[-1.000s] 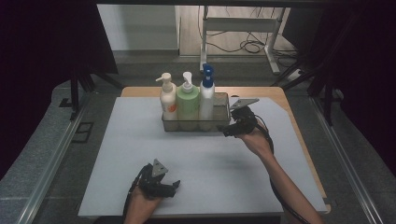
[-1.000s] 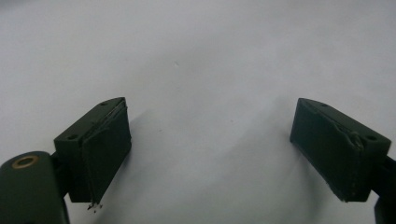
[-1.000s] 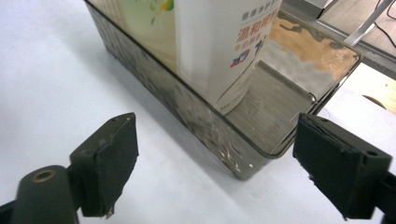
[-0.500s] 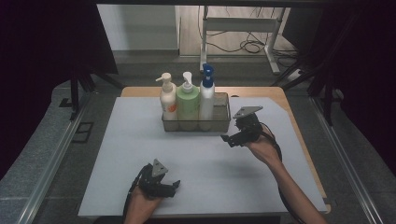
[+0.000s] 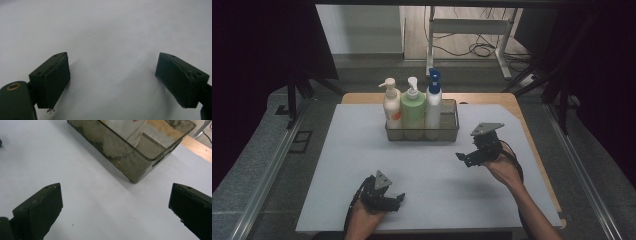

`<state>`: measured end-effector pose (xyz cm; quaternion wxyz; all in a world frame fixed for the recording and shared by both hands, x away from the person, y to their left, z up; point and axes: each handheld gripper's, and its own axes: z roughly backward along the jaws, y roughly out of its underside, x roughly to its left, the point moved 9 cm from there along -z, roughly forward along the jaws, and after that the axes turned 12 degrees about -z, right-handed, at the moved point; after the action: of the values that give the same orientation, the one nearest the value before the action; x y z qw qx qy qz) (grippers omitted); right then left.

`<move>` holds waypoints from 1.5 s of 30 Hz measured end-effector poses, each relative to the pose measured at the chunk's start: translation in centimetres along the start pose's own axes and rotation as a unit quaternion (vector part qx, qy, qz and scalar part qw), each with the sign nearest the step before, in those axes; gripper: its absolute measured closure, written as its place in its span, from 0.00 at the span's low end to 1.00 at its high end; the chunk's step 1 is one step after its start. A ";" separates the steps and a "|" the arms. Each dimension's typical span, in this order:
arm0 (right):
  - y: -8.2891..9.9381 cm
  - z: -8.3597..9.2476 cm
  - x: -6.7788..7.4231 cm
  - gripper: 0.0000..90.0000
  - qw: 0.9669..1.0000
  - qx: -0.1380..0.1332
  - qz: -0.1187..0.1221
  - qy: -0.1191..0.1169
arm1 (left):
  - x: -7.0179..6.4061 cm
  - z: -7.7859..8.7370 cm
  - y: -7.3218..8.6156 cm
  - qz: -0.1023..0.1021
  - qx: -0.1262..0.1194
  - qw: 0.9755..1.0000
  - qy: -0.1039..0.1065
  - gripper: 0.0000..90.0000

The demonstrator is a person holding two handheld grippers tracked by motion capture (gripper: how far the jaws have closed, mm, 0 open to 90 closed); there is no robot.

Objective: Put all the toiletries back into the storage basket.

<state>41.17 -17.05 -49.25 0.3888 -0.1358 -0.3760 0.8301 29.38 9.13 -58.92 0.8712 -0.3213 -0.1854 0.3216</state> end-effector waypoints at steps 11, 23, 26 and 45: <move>2.6 1.0 -0.1 0.00 1.000 -0.003 0.011 0.004 | 0.0 0.0 0.0 -0.001 0.001 1.000 0.000 0.13; 6.2 1.5 0.0 0.00 1.000 0.000 -0.005 0.002 | 0.0 0.0 0.0 -0.001 0.001 1.000 -0.001 0.13; 7.3 1.5 -0.1 0.00 1.000 0.003 -0.012 -0.002 | 0.0 0.0 0.0 0.001 0.000 1.000 -0.001 0.13; 13.0 0.2 -0.3 0.00 0.999 0.030 -0.038 -0.016 | 0.0 0.0 0.0 0.000 -0.001 1.000 -0.002 0.13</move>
<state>34.18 -22.78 -58.63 0.4180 -0.0959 -0.3624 0.8275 29.36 9.10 -58.91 0.8703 -0.3218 -0.1875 0.3224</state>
